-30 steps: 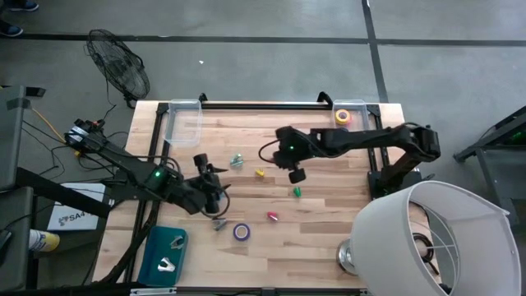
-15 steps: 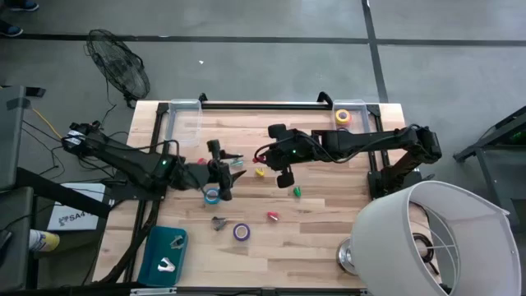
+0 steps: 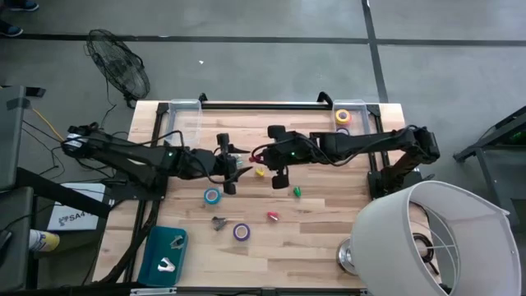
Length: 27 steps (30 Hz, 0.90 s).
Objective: Pick and place Stapler, Stapler remover, tape
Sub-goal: Put the top right red stapler into the left transparent bin
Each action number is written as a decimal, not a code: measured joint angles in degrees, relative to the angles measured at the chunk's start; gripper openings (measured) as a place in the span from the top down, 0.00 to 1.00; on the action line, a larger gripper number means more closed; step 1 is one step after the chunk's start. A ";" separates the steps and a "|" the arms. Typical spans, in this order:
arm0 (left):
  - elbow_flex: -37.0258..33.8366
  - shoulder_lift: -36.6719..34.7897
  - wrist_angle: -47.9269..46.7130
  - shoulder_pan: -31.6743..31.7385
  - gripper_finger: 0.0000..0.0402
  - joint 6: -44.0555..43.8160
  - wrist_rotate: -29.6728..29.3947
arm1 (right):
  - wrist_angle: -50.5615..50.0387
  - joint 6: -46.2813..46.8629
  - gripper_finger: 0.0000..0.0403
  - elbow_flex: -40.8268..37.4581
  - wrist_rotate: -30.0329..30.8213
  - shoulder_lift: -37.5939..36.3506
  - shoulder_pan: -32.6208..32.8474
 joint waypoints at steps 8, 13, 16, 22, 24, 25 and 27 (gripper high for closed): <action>0.00 -0.06 0.05 -0.05 0.46 0.69 0.31 | 2.46 0.53 0.89 0.04 -0.10 1.22 0.28; 0.00 -0.06 0.07 -0.05 0.46 0.71 0.36 | 3.85 1.17 0.89 0.00 -1.31 2.63 0.40; 0.00 -0.06 -0.97 -0.05 0.46 0.67 0.37 | 5.03 1.20 0.89 -0.02 -0.91 3.11 0.79; 0.00 -0.06 -1.63 -0.13 0.46 0.56 0.47 | 5.16 1.39 0.89 -0.02 0.06 3.11 1.02; 0.00 -0.06 -1.63 -0.13 0.46 0.56 0.47 | 5.17 1.42 0.89 -0.02 0.03 3.09 1.02; 0.00 -0.06 -1.65 -0.13 0.46 0.56 0.47 | 5.09 1.42 0.89 -0.02 0.03 3.09 1.02; 0.00 -0.06 -1.63 -0.13 0.46 0.56 0.47 | 5.06 1.42 0.89 -0.02 0.07 3.09 1.02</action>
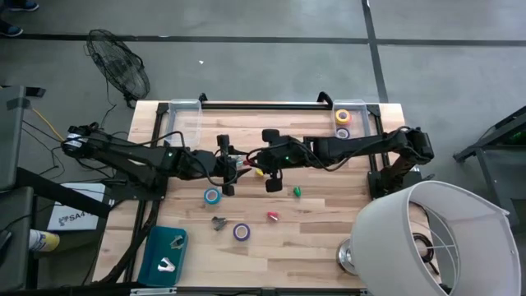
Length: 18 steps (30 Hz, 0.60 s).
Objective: Pick and place Stapler, Stapler remover, tape
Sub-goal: Put the top right red stapler into the left transparent bin
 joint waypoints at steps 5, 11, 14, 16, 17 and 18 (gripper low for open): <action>0.00 0.00 0.02 0.00 0.48 -0.02 0.74 | -0.03 0.01 0.89 0.00 -0.02 0.00 0.00; 0.00 0.00 0.02 0.00 0.60 -0.04 0.72 | -0.05 0.00 0.89 0.00 -0.06 0.00 0.00; 0.00 0.00 0.02 0.00 0.67 -0.07 0.72 | -0.05 0.00 0.89 0.00 -0.07 -0.02 0.00; 0.00 0.00 -0.02 0.00 0.71 -0.07 1.07 | -0.05 0.00 0.89 0.00 -0.07 -0.02 0.00; -0.01 0.00 -0.06 0.00 0.73 -0.07 1.16 | -0.05 0.00 0.89 0.00 -0.07 -0.02 0.00; -0.01 0.00 -0.04 0.00 0.75 -0.08 1.35 | -0.05 0.00 0.89 0.00 -0.07 -0.02 0.00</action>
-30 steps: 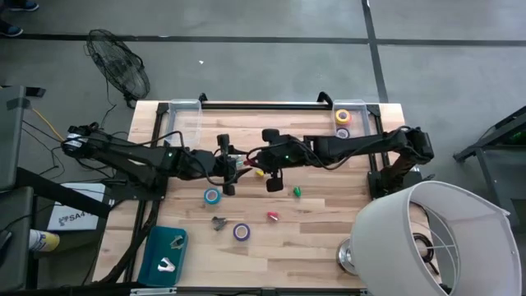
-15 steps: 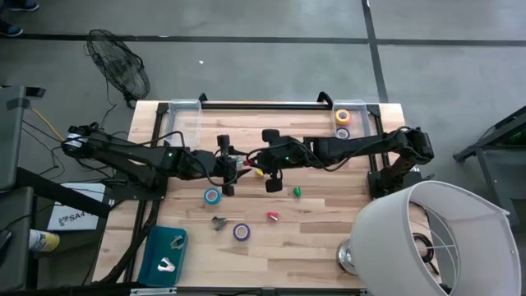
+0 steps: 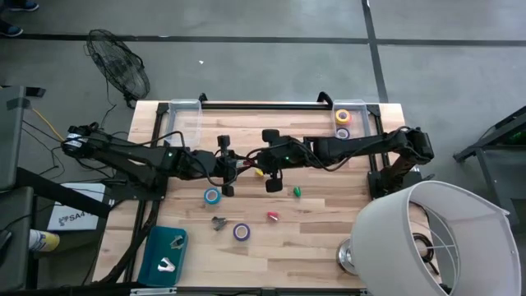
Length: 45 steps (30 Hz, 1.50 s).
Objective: Pick and place Stapler, Stapler remover, tape
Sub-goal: Put the top right red stapler into the left transparent bin
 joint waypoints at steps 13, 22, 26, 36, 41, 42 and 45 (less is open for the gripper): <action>0.00 0.00 -0.51 0.02 0.84 -0.63 0.83 | -0.13 -0.07 0.89 0.00 0.06 0.00 0.00; -0.09 0.07 -2.09 -0.02 0.84 -1.18 1.20 | -3.09 -0.46 0.74 0.02 0.63 -0.13 0.00; -0.08 0.06 -3.92 -0.02 0.85 -1.60 -0.24 | -5.10 1.07 0.67 0.02 1.29 -0.74 -0.02; -0.08 0.04 -18.32 1.90 0.85 -10.29 -15.27 | -17.33 8.73 0.60 0.02 8.47 -1.90 -0.52; -0.08 0.04 -31.33 8.69 0.85 -20.28 -15.35 | -19.61 14.09 0.60 0.02 8.57 -1.90 -1.63; -0.08 0.04 -33.36 10.25 0.85 -22.18 -15.31 | -19.63 15.04 0.60 0.02 8.54 -1.90 -1.95; -0.08 0.04 -37.96 15.08 0.85 -26.47 -14.55 | -20.03 16.73 0.60 0.02 7.63 -1.88 -2.81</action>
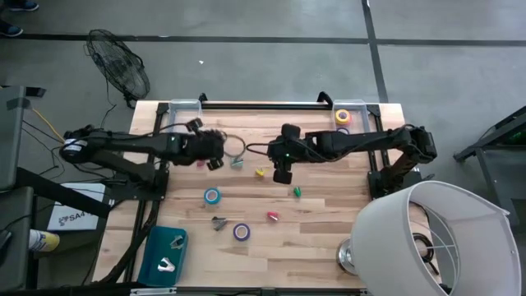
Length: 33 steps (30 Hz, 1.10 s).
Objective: Pick and place Stapler, Stapler remover, tape
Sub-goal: Put the top right red stapler into the left transparent bin
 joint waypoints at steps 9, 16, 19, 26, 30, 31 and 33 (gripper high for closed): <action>0.00 -0.04 -9.53 16.26 0.85 -5.06 1.51 | -0.97 1.48 0.60 -0.13 -0.42 0.03 -1.53; -0.39 0.27 -8.10 29.58 0.85 -1.60 9.59 | -1.04 1.39 0.60 -0.17 -0.62 0.05 -2.11; -2.13 1.19 -6.26 34.39 0.85 0.28 14.98 | -1.04 1.37 0.60 -0.17 -0.66 0.05 -2.52; -5.20 4.11 -1.15 43.75 0.85 7.08 25.97 | -1.04 1.28 0.61 -0.18 -2.15 0.07 -3.69; -5.27 5.39 -1.09 46.83 0.85 8.96 28.31 | -1.04 1.24 0.61 -0.19 -2.34 0.07 -3.75; -5.27 5.62 -0.95 47.53 0.85 9.41 29.42 | -1.04 1.22 0.61 -0.20 -2.34 0.07 -3.75; -5.27 6.25 -0.95 48.89 0.85 10.12 32.01 | -1.04 1.14 0.61 -0.19 -2.34 0.07 -3.75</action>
